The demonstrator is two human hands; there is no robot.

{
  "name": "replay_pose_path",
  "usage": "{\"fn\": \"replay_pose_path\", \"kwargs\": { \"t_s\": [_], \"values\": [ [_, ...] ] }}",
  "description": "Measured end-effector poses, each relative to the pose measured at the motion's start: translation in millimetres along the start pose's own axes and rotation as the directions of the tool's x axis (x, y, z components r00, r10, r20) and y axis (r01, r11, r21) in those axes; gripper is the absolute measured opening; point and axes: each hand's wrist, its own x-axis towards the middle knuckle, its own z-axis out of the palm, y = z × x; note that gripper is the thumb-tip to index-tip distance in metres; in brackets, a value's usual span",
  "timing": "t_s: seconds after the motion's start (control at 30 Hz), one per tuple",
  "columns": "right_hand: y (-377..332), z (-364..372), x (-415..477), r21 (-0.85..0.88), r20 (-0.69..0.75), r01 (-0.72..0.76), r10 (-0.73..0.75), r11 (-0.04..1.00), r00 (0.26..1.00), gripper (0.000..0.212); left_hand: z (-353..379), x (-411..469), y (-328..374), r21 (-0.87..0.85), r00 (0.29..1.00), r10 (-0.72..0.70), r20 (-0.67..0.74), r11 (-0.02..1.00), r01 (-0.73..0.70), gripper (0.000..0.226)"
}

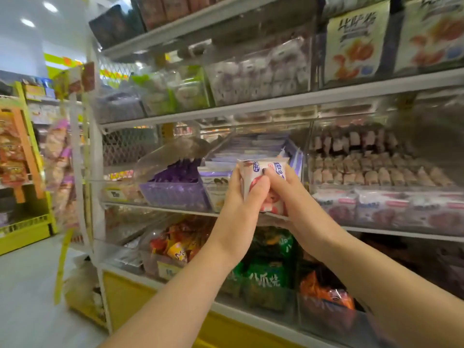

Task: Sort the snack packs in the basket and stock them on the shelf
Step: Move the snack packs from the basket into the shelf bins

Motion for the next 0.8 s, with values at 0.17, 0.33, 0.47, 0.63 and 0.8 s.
{"fn": "replay_pose_path", "kwargs": {
  "t_s": [0.17,0.33,0.47,0.63,0.8],
  "values": [
    [-23,-50,-12,-0.014,-0.097,0.14,-0.141,0.99,0.985,0.088,50,36,17,-0.199,1.0,-0.015,0.011,0.98,0.017,0.049],
    [-39,-105,-17,-0.109,-0.206,0.166,-0.186,0.98,0.961,0.088,97,64,21,-0.245,0.98,-0.039,0.193,0.966,0.087,0.049],
    [-46,-150,-15,-0.196,-0.249,0.119,-0.166,0.974,0.954,0.087,123,91,12,-0.187,0.923,-0.099,0.373,0.966,0.179,0.049],
    [-50,-193,1,-0.407,-0.309,-0.009,-0.129,0.913,0.942,0.077,142,130,10,0.093,0.913,-0.157,0.376,0.987,0.132,0.036],
    [-55,-232,19,-0.823,-0.4,-0.268,-0.175,0.501,0.9,0.077,169,174,-1,0.288,0.96,-0.203,0.193,0.947,0.143,0.057]
  ]
}}
